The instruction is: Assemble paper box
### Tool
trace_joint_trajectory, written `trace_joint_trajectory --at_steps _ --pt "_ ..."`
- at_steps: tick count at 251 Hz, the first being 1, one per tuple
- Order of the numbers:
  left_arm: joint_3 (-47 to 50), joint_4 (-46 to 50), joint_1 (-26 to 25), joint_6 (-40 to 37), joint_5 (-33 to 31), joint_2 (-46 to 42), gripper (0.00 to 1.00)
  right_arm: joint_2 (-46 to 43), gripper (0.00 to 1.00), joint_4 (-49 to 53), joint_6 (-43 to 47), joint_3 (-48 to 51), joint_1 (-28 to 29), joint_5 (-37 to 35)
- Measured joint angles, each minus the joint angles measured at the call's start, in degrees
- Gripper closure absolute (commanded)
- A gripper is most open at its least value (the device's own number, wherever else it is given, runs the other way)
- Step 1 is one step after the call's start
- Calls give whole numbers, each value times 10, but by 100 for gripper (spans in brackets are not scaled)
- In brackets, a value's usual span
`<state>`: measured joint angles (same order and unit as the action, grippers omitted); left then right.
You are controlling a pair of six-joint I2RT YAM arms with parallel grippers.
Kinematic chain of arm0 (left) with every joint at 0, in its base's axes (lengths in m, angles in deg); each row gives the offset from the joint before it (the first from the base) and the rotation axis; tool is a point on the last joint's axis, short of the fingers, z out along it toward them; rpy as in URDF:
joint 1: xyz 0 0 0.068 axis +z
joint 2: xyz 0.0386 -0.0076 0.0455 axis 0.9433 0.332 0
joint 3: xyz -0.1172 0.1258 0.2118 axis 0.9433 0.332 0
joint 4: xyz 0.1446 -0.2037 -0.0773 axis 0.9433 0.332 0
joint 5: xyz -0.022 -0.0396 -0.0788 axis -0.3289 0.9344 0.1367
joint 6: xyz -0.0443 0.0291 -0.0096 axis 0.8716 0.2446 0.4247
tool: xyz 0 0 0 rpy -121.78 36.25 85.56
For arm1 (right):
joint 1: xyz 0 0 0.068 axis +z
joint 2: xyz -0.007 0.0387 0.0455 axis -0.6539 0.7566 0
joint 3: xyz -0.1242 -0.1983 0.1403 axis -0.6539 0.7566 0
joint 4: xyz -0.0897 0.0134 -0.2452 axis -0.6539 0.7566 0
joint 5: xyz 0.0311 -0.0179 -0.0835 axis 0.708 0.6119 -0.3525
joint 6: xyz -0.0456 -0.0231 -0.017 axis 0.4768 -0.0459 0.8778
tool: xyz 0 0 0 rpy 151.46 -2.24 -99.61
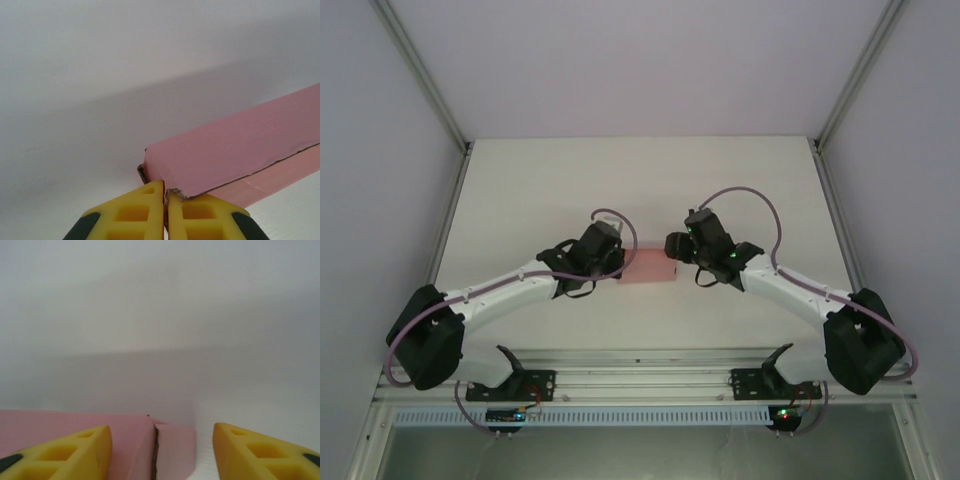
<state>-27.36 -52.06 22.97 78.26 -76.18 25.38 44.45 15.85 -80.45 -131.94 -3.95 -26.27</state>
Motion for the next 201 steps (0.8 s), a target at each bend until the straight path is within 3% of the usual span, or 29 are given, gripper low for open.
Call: trace_joint_trajectory --at_steps 201 --pt "-71 162 -5 -54 74 -15 61 -4 64 -67 -76 43 16 7"
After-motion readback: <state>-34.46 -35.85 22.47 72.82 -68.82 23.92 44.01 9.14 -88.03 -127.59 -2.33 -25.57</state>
